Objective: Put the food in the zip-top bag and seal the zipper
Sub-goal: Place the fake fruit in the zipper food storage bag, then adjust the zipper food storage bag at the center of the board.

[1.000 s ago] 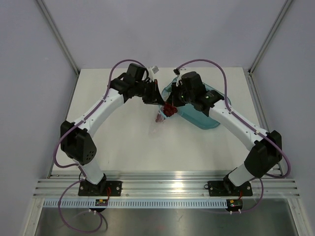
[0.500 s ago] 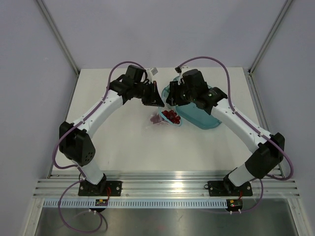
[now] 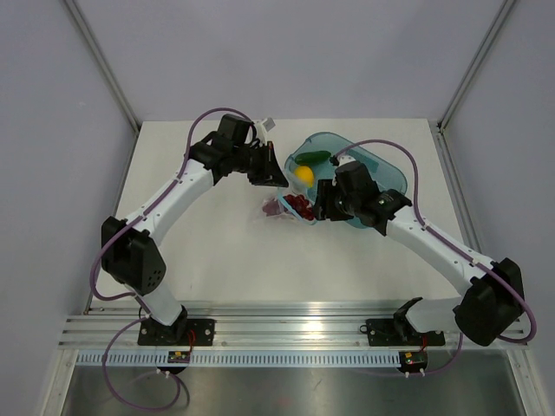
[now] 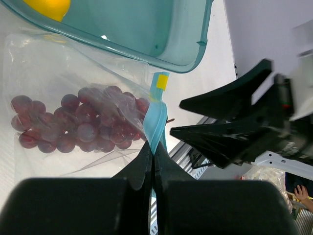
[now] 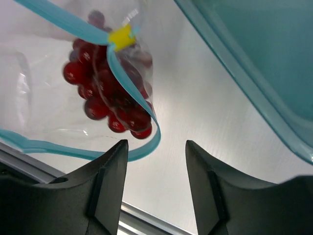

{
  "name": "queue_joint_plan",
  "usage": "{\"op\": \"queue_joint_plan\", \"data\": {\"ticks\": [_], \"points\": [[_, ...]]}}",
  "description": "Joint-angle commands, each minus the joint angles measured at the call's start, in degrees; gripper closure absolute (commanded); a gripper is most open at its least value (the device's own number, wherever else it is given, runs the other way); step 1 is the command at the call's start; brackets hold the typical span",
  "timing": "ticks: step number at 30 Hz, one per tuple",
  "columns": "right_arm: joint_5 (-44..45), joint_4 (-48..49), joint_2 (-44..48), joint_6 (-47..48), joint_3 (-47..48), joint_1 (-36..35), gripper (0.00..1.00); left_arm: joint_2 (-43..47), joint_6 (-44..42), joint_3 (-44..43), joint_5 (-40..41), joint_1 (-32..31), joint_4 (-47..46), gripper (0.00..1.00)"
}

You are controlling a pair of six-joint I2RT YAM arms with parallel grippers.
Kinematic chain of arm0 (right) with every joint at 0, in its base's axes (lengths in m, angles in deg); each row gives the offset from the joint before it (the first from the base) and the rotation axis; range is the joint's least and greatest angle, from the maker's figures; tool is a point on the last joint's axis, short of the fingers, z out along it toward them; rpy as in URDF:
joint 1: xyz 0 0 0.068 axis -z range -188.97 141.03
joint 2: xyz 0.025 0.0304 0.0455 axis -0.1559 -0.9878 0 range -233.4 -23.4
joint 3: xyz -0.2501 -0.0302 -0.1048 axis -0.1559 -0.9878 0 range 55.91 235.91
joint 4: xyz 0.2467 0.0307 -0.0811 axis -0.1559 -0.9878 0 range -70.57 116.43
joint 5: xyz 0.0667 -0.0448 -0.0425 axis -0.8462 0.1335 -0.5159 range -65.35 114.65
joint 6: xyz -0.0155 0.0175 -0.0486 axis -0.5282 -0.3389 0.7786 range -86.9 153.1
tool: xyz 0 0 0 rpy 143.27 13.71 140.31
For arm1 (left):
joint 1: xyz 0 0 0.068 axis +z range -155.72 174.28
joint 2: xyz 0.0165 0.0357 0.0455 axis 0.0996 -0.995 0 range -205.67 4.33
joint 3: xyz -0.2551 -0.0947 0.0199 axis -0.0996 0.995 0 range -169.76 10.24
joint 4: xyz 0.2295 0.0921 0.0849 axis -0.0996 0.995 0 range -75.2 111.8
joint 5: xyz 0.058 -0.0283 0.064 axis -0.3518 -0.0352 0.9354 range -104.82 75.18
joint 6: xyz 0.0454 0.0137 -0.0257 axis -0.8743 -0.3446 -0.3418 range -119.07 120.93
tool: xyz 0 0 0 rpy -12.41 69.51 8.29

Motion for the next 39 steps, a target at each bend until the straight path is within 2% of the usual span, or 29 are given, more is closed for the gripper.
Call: {"op": "queue_joint_plan", "data": {"ticks": [1, 14, 20, 28, 29, 33, 37, 38, 39], "points": [[-2.23, 5.41, 4.57, -4.68, -4.47, 0.35, 0.43, 3.39, 0.78, 0.00, -2.51, 0.33, -3.11, 1.00], [-3.72, 14.28, 0.89, -9.52, -10.90, 1.41, 0.52, 3.83, 1.14, 0.26, -2.87, 0.33, -3.11, 1.00], [-3.46, 15.87, 0.01, -10.05, -10.91, 1.50, 0.68, 3.83, 1.31, 0.17, -3.13, 0.33, -3.29, 1.00], [-3.99, 18.33, -1.75, -11.45, -11.78, 1.67, 0.71, 4.18, 1.58, 0.26, -3.39, 0.33, -3.46, 1.00], [-4.08, 18.51, -1.84, -11.89, -11.87, 1.76, 0.77, 4.19, 1.49, 0.26, -3.39, 0.33, -3.46, 1.00], [-3.55, 20.09, -1.58, -13.21, -13.54, 2.29, 0.88, 4.45, 1.40, 0.09, -3.39, 0.33, -3.20, 1.00], [-3.90, 20.35, -1.75, -13.39, -13.89, 2.64, 0.85, 4.54, 1.49, 0.00, -3.74, 0.41, -3.29, 1.00], [-4.16, 20.53, -1.93, -13.47, -13.89, 2.73, 0.82, 4.54, 1.49, 0.00, -3.74, 0.33, -3.37, 1.00], [-4.34, 20.62, -2.36, -13.39, -13.89, 2.64, 0.74, 4.54, 1.66, 0.00, -3.83, 0.41, -3.55, 1.00]]}}
